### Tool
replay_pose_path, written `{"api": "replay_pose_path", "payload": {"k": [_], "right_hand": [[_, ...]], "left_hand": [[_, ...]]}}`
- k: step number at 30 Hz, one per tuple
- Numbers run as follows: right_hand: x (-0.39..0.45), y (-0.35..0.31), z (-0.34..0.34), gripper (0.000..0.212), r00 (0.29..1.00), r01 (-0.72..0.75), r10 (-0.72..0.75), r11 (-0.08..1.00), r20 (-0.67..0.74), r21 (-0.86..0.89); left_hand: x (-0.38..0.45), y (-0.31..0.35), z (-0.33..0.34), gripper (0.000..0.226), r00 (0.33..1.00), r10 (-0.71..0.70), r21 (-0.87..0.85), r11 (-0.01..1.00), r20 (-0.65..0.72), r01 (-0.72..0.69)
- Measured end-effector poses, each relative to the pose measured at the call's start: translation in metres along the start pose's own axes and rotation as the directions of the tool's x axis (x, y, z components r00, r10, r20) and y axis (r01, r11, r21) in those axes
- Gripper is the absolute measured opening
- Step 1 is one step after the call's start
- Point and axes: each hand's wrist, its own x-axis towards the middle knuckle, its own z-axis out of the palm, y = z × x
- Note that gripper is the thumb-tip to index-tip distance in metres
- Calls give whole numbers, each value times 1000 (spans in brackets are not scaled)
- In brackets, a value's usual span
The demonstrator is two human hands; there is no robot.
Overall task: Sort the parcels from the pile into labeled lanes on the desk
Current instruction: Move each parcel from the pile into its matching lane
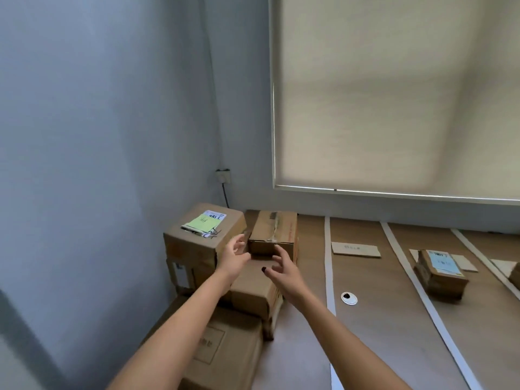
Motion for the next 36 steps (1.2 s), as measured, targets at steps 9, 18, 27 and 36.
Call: {"api": "replay_pose_path", "payload": {"k": [9,18,27,36], "right_hand": [[82,-35,76,72,1000,8,-8,1000,10,-22],[153,-17,136,85,972,-197,219,959,-90,205],[168,5,171,75,939,-206,294,896,-177,393],[172,-32,171,68,957,-146,246,868,-155,475]], "left_hand": [[97,-28,-130,55,971,73,164,986,-229,-36],[176,-85,-176,56,990,-56,131,989,-130,73],[180,-113,-173,36,982,-179,-300,935,62,189],[166,-90,-189,34,979,-140,-364,913,148,186]]}}
